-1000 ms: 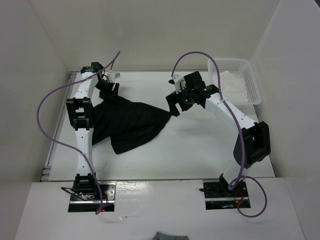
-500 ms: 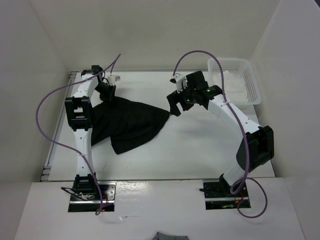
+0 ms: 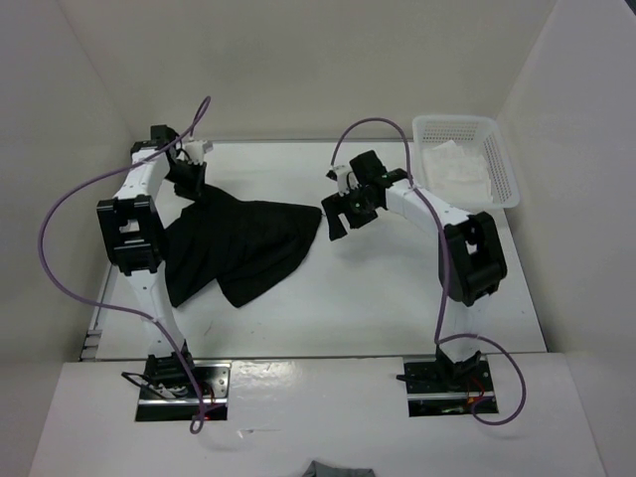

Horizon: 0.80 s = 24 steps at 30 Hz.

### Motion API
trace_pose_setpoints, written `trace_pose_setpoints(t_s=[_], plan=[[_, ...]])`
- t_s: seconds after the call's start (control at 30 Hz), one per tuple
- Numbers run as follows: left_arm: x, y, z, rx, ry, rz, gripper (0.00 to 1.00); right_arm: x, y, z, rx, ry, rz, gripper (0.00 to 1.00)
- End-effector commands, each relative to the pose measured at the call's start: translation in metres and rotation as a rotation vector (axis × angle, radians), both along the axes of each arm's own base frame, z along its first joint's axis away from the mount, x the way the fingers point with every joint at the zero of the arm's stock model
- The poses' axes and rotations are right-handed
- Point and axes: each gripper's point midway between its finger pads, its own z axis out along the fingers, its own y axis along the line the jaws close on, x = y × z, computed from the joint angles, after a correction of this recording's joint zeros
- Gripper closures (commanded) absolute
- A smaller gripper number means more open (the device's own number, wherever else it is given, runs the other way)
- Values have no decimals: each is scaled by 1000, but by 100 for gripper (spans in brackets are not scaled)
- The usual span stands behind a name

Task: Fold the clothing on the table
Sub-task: Flatten the skirt out

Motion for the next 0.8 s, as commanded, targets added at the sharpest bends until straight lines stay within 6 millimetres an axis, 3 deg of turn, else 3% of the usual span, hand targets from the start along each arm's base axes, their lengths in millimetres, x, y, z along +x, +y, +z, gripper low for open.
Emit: trace_pose_setpoints(t_s=[0.0, 0.07, 0.4, 0.77], plan=[[-2, -1, 11, -12, -38, 4, 100, 13, 20, 7, 91, 29, -11, 12], [-4, -2, 12, -12, -36, 4, 100, 12, 29, -5, 99, 70, -1, 12], [-15, -8, 8, -42, -13, -5, 100, 40, 69, 4, 283, 58, 13, 14], [-33, -11, 14, -38, -21, -13, 100, 49, 80, -45, 291, 166, -23, 17]])
